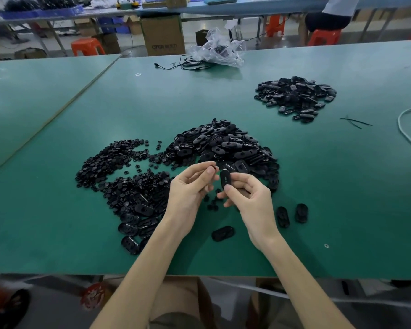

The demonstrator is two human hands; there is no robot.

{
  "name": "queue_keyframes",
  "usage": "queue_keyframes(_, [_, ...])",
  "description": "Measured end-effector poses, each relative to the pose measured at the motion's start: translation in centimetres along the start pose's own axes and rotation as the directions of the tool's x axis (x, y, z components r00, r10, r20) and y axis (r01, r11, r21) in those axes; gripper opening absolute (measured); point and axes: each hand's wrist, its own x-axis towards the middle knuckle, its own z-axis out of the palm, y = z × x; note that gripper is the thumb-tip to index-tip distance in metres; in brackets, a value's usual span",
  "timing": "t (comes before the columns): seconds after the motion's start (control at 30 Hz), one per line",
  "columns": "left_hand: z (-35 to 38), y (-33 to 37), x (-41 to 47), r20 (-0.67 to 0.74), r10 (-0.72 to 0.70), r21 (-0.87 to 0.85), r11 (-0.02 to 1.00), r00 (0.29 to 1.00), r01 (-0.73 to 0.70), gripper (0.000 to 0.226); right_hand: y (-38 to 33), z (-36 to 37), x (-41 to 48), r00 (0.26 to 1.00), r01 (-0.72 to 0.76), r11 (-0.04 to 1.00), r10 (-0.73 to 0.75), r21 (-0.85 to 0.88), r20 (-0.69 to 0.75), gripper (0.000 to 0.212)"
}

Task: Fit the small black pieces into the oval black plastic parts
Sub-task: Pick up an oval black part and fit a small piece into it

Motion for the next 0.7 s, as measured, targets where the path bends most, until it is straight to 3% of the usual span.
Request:
queue_keyframes(0.23, [0.31, -0.48, 0.06, 0.018, -0.027, 0.056, 0.998, 0.999, 0.026, 0.03, 0.0, -0.18, 0.1, 0.997, 0.03, 0.999, -0.03, 0.01, -0.065, 0.022])
queue_keyframes(0.7, [0.62, -0.76, 0.23, -0.019, -0.031, 0.12, 0.992, 0.999, 0.033, 0.034, -0.22, -0.13, 0.12, 0.997, 0.049, 0.999, -0.048, 0.015, -0.056, 0.023])
